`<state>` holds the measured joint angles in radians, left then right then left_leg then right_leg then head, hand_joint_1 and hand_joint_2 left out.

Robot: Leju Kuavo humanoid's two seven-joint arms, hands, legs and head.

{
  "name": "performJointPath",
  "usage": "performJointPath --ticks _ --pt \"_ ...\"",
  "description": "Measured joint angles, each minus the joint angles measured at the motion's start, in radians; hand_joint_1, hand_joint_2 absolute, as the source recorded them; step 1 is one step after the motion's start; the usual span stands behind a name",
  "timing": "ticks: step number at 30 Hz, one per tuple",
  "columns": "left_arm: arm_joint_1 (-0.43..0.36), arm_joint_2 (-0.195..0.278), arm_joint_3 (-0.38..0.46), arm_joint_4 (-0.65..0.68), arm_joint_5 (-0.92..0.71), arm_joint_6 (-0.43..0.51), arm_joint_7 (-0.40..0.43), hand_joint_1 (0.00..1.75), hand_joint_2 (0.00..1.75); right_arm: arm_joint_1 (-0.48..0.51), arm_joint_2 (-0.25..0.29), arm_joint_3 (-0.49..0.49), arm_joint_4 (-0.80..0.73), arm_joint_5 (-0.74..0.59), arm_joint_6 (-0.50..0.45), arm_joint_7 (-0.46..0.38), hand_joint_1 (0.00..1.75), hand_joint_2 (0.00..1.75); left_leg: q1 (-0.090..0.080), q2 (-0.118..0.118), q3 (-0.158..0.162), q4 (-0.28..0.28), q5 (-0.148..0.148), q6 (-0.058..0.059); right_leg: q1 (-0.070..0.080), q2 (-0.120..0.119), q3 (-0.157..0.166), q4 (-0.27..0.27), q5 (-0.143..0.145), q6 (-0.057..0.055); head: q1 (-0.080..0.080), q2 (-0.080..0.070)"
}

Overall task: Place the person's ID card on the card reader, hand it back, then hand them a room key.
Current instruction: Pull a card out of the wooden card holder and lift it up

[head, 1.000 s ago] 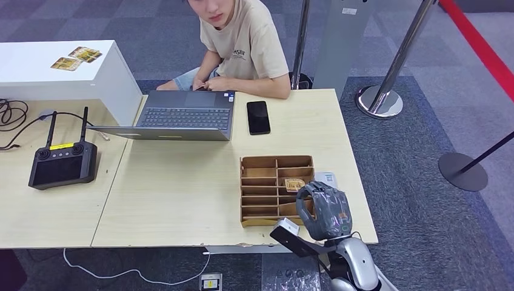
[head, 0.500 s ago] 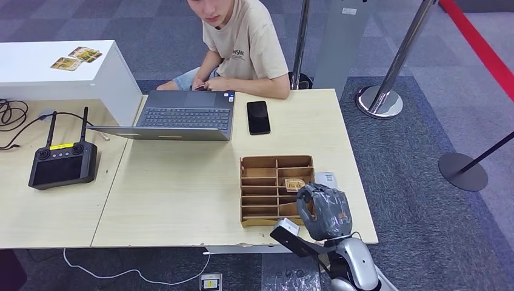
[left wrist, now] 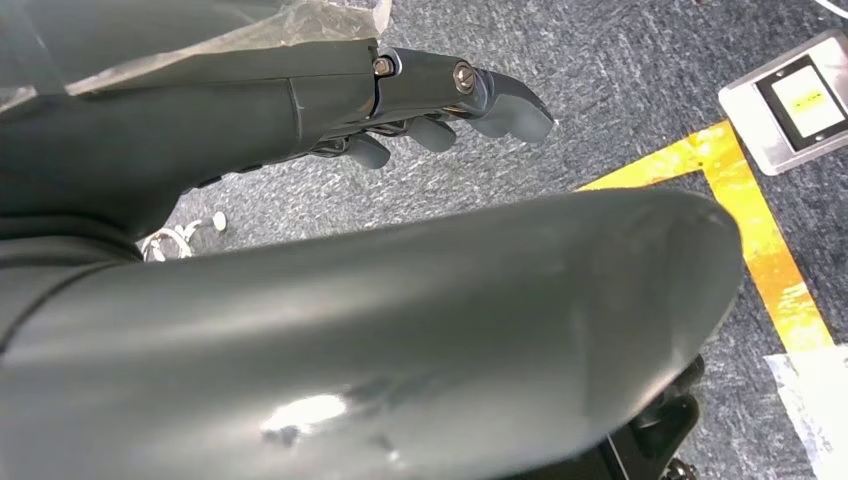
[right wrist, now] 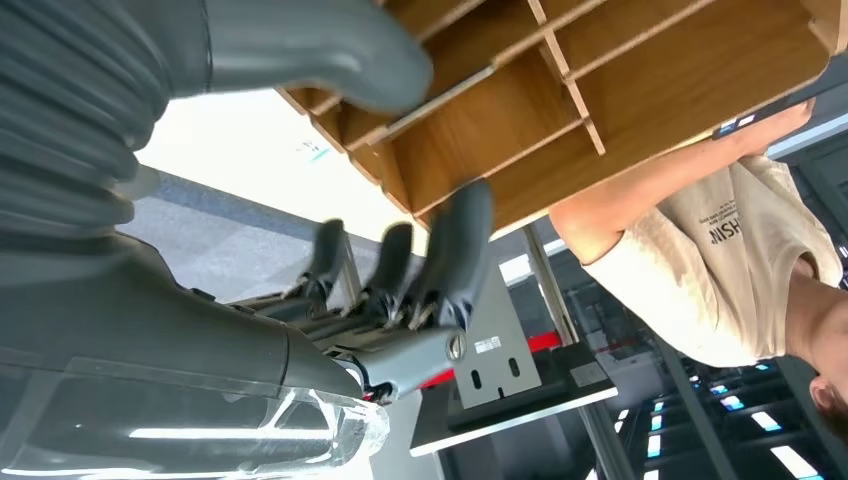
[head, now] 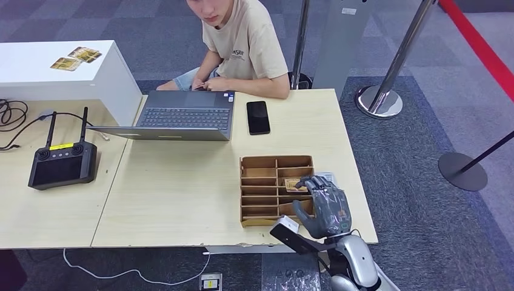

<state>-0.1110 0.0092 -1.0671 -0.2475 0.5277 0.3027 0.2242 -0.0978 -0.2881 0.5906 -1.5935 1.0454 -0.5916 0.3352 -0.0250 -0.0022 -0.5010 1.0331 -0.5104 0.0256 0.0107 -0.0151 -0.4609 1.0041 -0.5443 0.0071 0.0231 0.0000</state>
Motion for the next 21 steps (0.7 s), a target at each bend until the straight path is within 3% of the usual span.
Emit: performJointPath --ticks 4,12,16,21 --pt "0.000 0.000 0.000 0.000 -0.002 -0.001 0.000 0.00 0.00 -0.017 0.003 0.000 0.016 -0.015 0.010 -0.012 0.31 1.75 0.000 0.000 0.000 0.000 0.000 0.000 0.000 0.000 0.000 0.000 0.000 0.000 0.000 0.000" --pt "0.000 0.000 -0.001 0.000 -0.008 -0.006 0.000 0.00 0.00 -0.036 0.010 0.000 0.053 -0.031 0.023 -0.023 0.34 1.75 0.000 0.000 0.000 0.000 0.000 0.000 0.000 0.000 0.000 0.000 0.000 0.000 0.000 0.000" --pt "0.000 0.000 -0.003 0.000 -0.014 -0.008 -0.001 0.00 0.00 -0.049 0.015 0.000 0.078 -0.041 0.030 -0.027 0.51 1.75 0.000 0.000 0.000 0.000 0.000 0.000 0.000 0.000 0.000 0.000 0.000 0.000 0.000 0.000" --pt "-0.001 0.000 -0.011 0.000 -0.021 -0.010 -0.002 0.00 0.00 -0.070 0.020 0.000 0.112 -0.063 0.043 -0.041 0.53 1.75 0.000 0.000 0.000 0.000 0.000 0.000 0.000 0.000 0.000 0.000 0.000 0.000 0.000 0.000"
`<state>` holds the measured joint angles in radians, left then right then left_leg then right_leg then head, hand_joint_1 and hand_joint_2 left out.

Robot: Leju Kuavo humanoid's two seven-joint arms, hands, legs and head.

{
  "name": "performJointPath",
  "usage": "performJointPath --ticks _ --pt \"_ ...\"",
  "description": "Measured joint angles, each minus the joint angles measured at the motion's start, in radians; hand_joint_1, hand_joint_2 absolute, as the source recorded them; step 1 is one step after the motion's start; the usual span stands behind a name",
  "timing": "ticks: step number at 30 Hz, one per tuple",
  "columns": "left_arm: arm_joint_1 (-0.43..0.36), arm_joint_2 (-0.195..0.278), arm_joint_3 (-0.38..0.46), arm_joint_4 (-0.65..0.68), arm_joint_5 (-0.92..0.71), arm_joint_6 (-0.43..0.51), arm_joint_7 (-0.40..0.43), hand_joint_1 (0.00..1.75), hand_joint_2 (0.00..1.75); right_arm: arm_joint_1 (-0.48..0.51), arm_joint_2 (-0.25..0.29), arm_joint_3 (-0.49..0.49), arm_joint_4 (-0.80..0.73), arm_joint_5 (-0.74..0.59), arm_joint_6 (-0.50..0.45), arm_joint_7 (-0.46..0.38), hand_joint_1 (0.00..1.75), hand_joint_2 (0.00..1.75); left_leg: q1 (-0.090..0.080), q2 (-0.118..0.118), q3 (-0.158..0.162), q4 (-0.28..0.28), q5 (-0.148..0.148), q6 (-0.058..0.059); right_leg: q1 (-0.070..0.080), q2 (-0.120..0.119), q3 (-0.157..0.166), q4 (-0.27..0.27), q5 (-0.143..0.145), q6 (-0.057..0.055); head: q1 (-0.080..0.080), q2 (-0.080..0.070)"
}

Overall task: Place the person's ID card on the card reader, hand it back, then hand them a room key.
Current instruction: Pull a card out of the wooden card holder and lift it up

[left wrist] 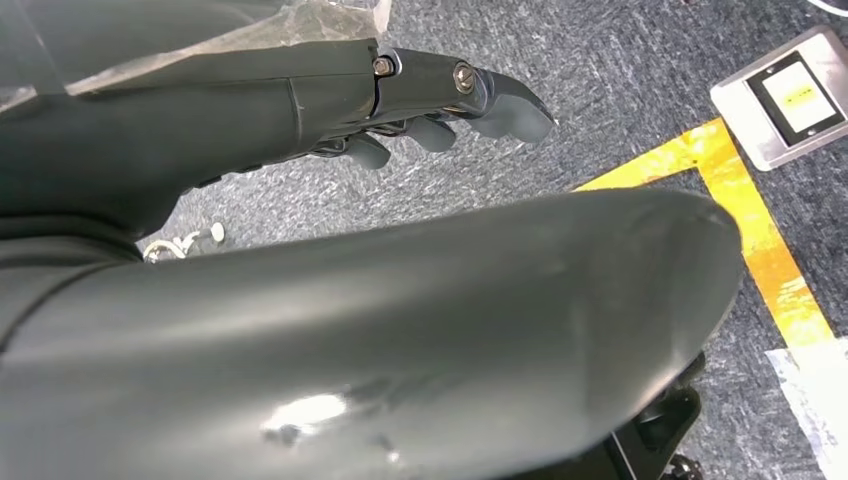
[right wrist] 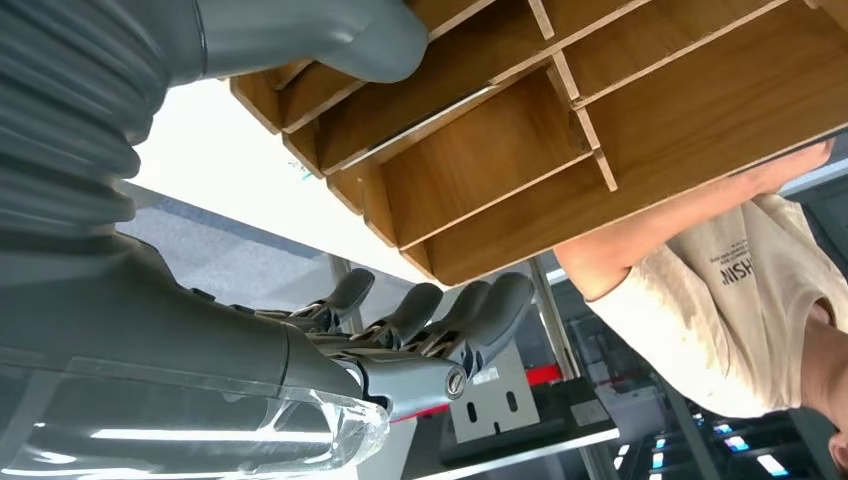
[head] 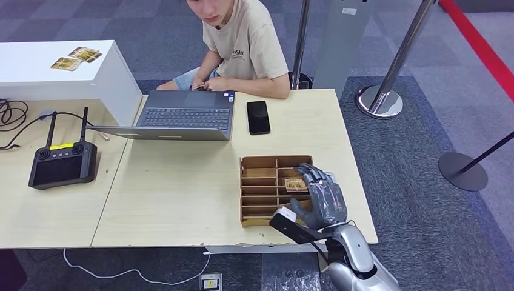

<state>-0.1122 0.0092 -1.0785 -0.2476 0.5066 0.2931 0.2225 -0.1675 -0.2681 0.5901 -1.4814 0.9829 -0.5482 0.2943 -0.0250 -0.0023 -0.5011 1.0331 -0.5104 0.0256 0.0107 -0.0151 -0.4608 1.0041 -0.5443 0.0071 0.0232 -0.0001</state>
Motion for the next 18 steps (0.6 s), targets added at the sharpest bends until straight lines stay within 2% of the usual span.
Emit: performJointPath --ticks 6,14,18 --pt "0.000 0.000 -0.009 0.000 -0.002 -0.001 -0.001 0.00 0.00 -0.025 0.007 0.000 0.048 -0.016 0.014 -0.011 0.79 1.75 0.000 0.000 0.000 0.000 0.000 0.000 0.000 0.000 0.000 0.000 0.000 0.000 0.000 0.000" --pt "0.000 0.000 -0.013 0.000 -0.002 -0.003 -0.002 0.00 0.00 -0.052 0.016 0.001 0.089 -0.022 0.015 -0.018 0.82 1.75 0.000 0.000 0.000 0.000 0.000 0.000 0.000 0.000 0.000 0.000 0.000 0.000 0.000 0.000" --pt "0.000 0.000 -0.014 0.000 -0.002 -0.004 -0.002 0.00 0.00 -0.059 0.019 0.001 0.101 -0.022 0.015 -0.018 0.75 1.75 0.000 0.000 0.001 0.000 0.000 0.000 0.000 0.000 0.000 0.000 0.000 0.000 0.000 0.000"
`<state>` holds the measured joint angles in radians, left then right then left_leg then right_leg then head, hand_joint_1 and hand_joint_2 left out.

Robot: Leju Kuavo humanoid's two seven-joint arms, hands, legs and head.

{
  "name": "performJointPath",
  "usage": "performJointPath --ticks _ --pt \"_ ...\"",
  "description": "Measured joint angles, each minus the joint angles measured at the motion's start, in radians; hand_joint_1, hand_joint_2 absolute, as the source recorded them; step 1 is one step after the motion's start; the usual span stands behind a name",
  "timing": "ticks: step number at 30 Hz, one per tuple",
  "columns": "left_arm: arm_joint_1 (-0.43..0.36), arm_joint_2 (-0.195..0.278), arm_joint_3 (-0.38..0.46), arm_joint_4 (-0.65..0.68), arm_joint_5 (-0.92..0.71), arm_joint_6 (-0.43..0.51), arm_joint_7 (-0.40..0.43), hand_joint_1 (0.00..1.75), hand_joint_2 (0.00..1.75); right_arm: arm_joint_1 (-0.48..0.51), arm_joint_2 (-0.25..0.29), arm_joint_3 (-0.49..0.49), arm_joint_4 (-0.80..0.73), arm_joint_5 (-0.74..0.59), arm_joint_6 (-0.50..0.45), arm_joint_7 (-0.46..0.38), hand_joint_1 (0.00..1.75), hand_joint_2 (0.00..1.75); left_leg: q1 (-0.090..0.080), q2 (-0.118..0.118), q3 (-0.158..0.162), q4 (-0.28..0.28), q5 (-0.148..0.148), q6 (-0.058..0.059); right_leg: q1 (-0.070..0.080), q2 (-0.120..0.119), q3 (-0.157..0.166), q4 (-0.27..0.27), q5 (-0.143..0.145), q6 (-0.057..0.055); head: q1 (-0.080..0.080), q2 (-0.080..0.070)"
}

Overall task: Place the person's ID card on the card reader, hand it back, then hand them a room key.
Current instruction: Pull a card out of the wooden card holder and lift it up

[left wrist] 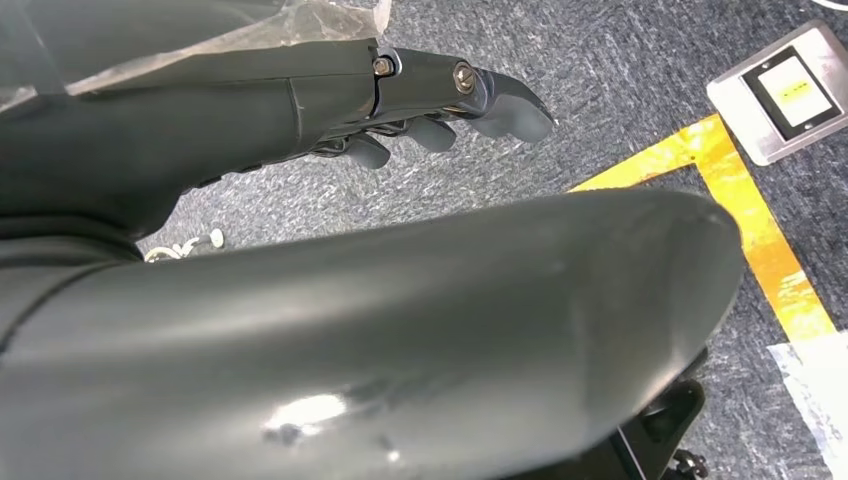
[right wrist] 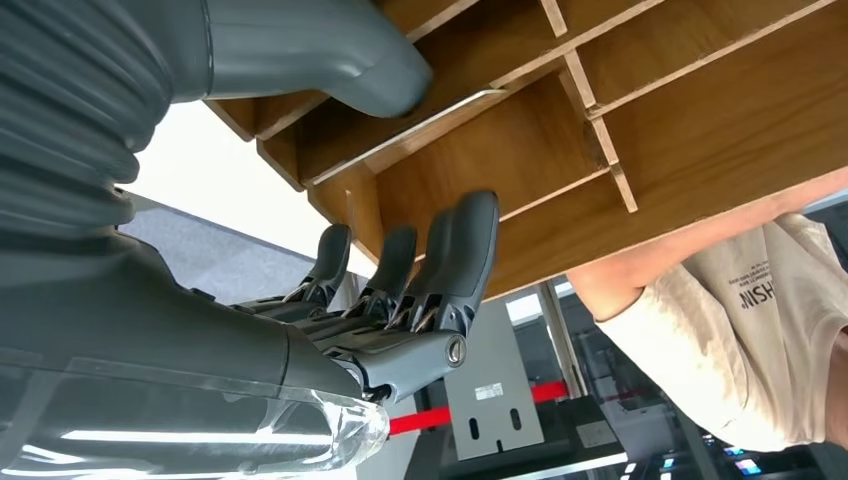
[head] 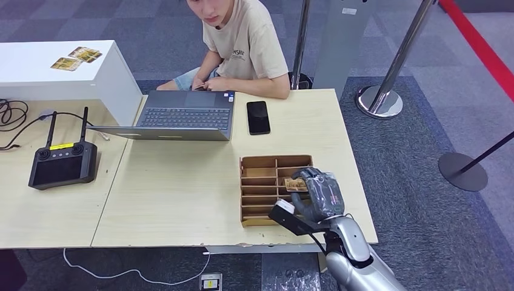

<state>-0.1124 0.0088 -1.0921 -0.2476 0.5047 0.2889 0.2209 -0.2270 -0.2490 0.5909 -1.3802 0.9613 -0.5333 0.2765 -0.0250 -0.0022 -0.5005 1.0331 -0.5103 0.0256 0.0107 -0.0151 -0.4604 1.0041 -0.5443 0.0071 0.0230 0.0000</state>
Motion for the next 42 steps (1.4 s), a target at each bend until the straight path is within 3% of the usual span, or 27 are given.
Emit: performJointPath --ticks 25,27,30,31,42 --pt "0.000 -0.002 0.000 0.000 0.001 -0.005 -0.001 0.00 0.00 -0.018 0.009 0.001 0.037 0.005 0.001 -0.001 0.75 1.75 0.000 0.000 0.002 0.000 0.000 0.000 0.000 0.000 0.002 0.000 0.000 0.000 0.000 0.000" --pt "0.000 -0.003 -0.001 0.000 0.001 -0.005 -0.001 0.00 0.00 -0.020 0.009 0.002 0.041 0.008 0.002 -0.002 0.93 1.75 0.000 0.000 0.002 0.000 0.000 0.000 0.000 0.000 0.002 0.000 0.000 0.000 0.000 0.000" --pt "0.000 -0.004 -0.001 0.000 0.001 -0.005 -0.001 0.00 0.00 -0.024 0.009 0.003 0.046 0.015 0.005 -0.002 1.61 1.75 0.000 0.000 0.002 0.000 0.000 0.000 0.000 0.000 0.002 0.000 0.000 0.000 0.000 0.000" --pt "0.000 -0.005 -0.001 0.000 0.001 -0.005 -0.001 0.00 0.00 -0.025 0.009 0.003 0.047 0.017 0.005 -0.002 1.72 1.75 0.000 0.000 0.002 0.000 0.000 0.000 0.000 0.000 0.002 0.000 0.000 0.000 0.000 0.000" --pt "0.000 -0.006 -0.001 0.000 0.003 -0.005 -0.007 0.00 0.00 -0.037 0.010 0.007 0.055 0.036 -0.002 -0.001 1.75 1.75 0.000 0.000 0.002 0.000 0.000 0.000 0.000 0.000 0.002 0.000 0.000 0.000 0.000 0.000"
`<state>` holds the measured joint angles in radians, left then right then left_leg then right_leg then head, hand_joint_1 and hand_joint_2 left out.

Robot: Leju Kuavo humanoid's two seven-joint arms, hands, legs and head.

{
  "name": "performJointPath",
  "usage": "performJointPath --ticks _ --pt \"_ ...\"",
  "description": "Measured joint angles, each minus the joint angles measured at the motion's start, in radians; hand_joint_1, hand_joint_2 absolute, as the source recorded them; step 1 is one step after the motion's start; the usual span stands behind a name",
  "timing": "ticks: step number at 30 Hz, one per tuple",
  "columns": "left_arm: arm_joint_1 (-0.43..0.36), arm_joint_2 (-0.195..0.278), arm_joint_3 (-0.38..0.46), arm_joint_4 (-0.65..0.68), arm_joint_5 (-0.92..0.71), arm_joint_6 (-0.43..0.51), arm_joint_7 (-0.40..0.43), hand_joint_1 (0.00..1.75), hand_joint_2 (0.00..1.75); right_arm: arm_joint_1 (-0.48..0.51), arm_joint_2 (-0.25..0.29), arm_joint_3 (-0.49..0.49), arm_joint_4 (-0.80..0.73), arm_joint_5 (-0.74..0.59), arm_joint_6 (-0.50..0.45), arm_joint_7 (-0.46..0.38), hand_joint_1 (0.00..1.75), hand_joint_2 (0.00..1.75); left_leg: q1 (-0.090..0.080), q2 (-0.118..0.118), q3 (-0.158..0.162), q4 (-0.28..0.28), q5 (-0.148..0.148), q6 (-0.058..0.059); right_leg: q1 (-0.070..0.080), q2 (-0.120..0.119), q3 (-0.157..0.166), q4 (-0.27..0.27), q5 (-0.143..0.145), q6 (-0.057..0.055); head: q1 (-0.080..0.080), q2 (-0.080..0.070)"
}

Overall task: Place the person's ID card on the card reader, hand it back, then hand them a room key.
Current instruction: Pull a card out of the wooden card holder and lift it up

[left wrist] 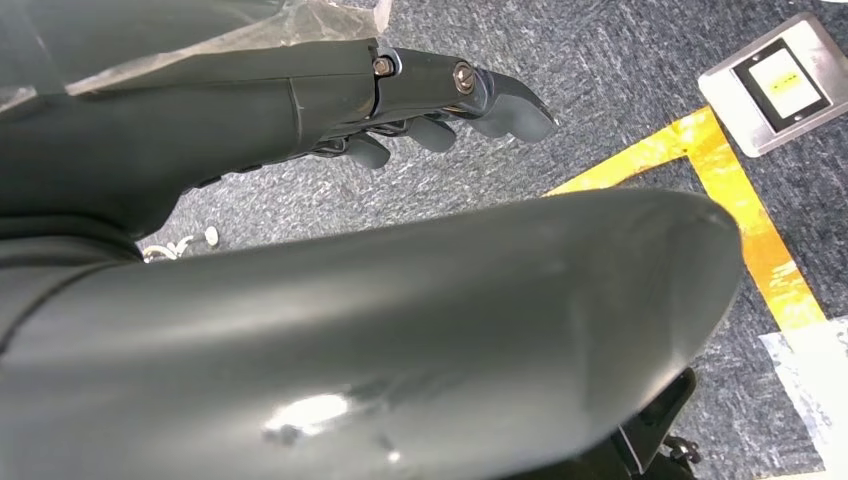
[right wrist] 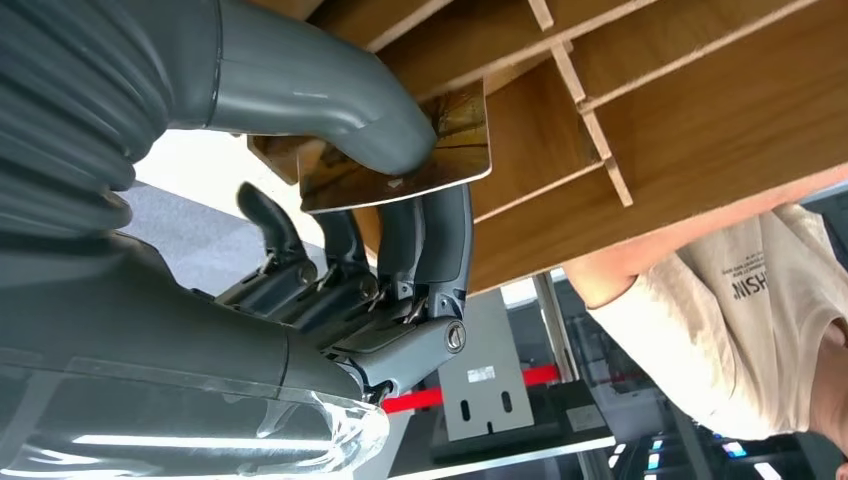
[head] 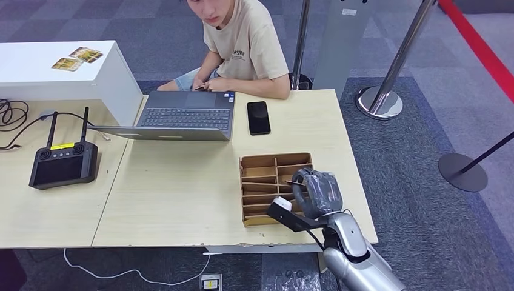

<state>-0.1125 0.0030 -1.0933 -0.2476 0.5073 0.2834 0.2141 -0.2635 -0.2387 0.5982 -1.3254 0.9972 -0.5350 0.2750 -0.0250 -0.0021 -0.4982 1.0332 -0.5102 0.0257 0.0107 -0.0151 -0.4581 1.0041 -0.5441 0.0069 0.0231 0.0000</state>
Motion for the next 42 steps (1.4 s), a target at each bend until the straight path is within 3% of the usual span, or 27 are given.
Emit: performJointPath --ticks 31,42 --pt "0.000 0.000 0.000 0.000 0.003 0.000 -0.001 0.00 0.00 0.001 -0.001 0.000 -0.004 -0.023 -0.020 -0.014 1.75 1.75 0.000 0.000 0.000 0.000 0.000 0.000 0.000 0.000 0.000 0.000 0.000 0.000 0.000 0.000" --pt "0.001 -0.001 0.000 0.000 0.000 -0.005 0.004 0.00 0.00 -0.004 -0.025 -0.017 -0.158 -0.104 -0.018 -0.043 1.75 1.75 0.000 0.000 0.000 0.000 0.000 0.000 0.000 0.000 0.000 0.000 0.000 0.000 0.000 0.000"
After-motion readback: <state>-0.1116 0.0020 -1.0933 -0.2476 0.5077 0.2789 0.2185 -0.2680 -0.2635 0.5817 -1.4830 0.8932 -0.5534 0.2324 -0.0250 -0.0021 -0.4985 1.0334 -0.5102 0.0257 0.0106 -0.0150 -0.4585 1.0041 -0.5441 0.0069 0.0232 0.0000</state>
